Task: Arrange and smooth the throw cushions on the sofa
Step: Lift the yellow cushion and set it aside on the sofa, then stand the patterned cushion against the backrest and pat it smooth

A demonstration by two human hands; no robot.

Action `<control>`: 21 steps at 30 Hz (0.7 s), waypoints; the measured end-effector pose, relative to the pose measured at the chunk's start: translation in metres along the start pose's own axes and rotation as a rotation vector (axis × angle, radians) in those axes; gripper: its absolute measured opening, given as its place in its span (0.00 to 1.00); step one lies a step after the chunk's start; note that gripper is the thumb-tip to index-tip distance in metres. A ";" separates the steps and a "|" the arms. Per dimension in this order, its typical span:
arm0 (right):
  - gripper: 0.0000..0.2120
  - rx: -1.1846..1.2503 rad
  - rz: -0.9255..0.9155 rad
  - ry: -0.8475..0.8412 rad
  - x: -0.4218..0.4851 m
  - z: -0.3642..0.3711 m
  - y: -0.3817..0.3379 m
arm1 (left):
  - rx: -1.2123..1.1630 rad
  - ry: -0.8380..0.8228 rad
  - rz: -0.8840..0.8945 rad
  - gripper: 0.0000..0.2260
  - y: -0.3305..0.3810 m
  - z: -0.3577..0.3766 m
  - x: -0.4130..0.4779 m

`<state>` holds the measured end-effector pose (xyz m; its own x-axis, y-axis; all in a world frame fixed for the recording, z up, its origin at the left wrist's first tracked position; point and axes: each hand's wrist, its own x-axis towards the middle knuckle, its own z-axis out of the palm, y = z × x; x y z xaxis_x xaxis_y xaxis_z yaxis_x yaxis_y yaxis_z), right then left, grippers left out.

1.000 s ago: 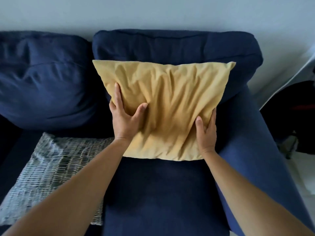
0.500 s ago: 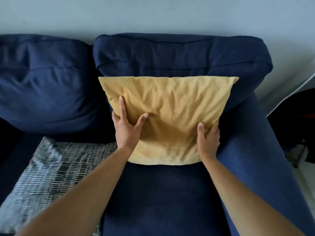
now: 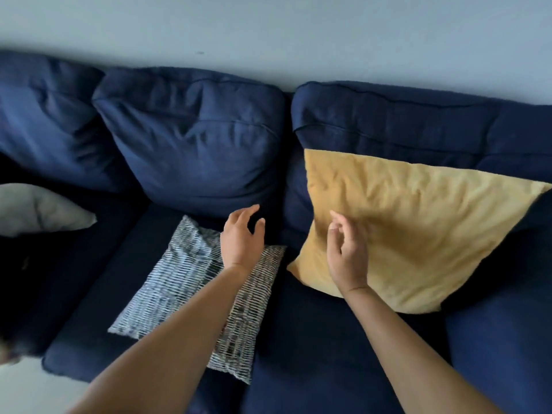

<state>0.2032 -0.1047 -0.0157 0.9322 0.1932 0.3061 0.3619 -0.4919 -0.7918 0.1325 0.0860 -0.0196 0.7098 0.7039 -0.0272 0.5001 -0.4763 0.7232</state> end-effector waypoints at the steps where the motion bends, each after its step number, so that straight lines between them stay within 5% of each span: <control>1: 0.14 0.008 0.010 -0.062 -0.006 0.019 -0.008 | 0.030 -0.012 -0.041 0.18 -0.019 -0.013 0.005; 8: 0.20 -0.084 0.515 -0.389 -0.046 0.132 -0.030 | 0.198 -0.198 -0.324 0.23 -0.144 -0.088 0.034; 12: 0.30 -0.129 0.903 -0.479 -0.077 0.182 -0.027 | 0.236 -0.367 -0.418 0.36 -0.206 -0.116 0.048; 21: 0.41 -0.214 1.057 -0.463 -0.128 0.239 0.018 | 0.159 -0.544 -0.491 0.45 -0.273 -0.084 0.073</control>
<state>0.0896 0.0647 -0.1952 0.6953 -0.1284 -0.7072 -0.5581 -0.7164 -0.4186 0.0061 0.3119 -0.1613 0.5107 0.5152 -0.6883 0.8590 -0.2737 0.4326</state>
